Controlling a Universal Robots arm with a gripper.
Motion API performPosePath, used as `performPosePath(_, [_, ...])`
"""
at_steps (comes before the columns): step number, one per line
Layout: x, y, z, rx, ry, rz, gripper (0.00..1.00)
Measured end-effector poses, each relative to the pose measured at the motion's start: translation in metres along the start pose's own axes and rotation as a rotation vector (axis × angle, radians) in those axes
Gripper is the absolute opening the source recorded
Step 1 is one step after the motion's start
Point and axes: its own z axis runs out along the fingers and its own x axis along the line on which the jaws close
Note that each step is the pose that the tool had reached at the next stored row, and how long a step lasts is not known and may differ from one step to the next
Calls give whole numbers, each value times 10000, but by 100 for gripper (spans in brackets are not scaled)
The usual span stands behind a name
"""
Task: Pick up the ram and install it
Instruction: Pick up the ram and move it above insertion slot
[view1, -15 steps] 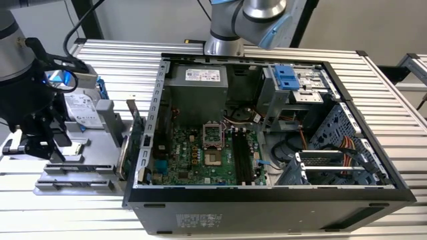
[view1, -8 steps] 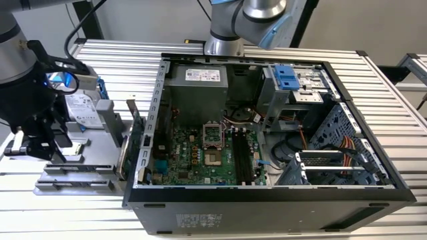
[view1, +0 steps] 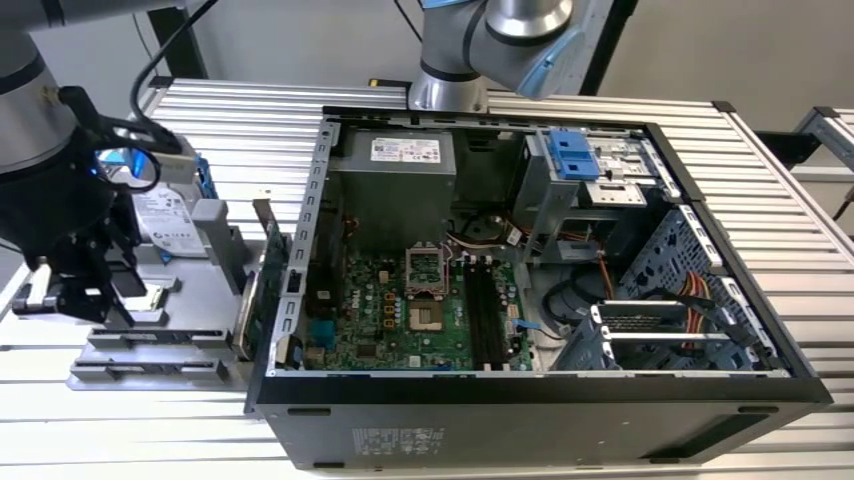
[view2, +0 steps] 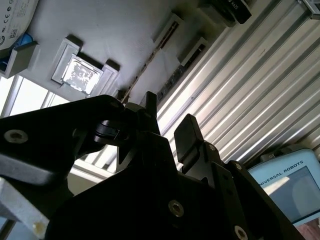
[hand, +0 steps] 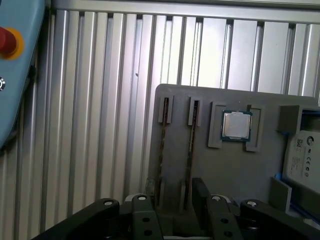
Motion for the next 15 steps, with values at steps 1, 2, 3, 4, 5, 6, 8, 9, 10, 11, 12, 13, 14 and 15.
performPosePath(1, [-1, 0, 5, 0, 0, 0, 100])
performPosePath(2, [-1, 0, 11, 0, 0, 0, 100])
performPosePath(3, [-2, 0, 17, 0, 0, 0, 100])
performPosePath(4, [-2, 0, 25, 0, 0, 0, 100])
performPosePath(5, [-3, -1, 34, 0, 1, 0, 100])
performPosePath(6, [-3, -1, 43, 1, 0, 0, 100])
performPosePath(8, [-5, -1, 62, 0, 1, 0, 100])
performPosePath(9, [-5, -1, 71, 0, 1, -1, 100])
performPosePath(10, [-6, -1, 78, -1, 1, 0, 100])
performPosePath(11, [-6, -1, 83, 1, 1, 1, 100])
performPosePath(12, [-6, 1, 88, 4, 2, 2, 100])
performPosePath(13, [-7, 0, 94, 6, 1, 1, 100])
performPosePath(14, [-7, 0, 99, 6, 2, 1, 100])
performPosePath(15, [-7, 0, 104, 7, 2, 9, 100])
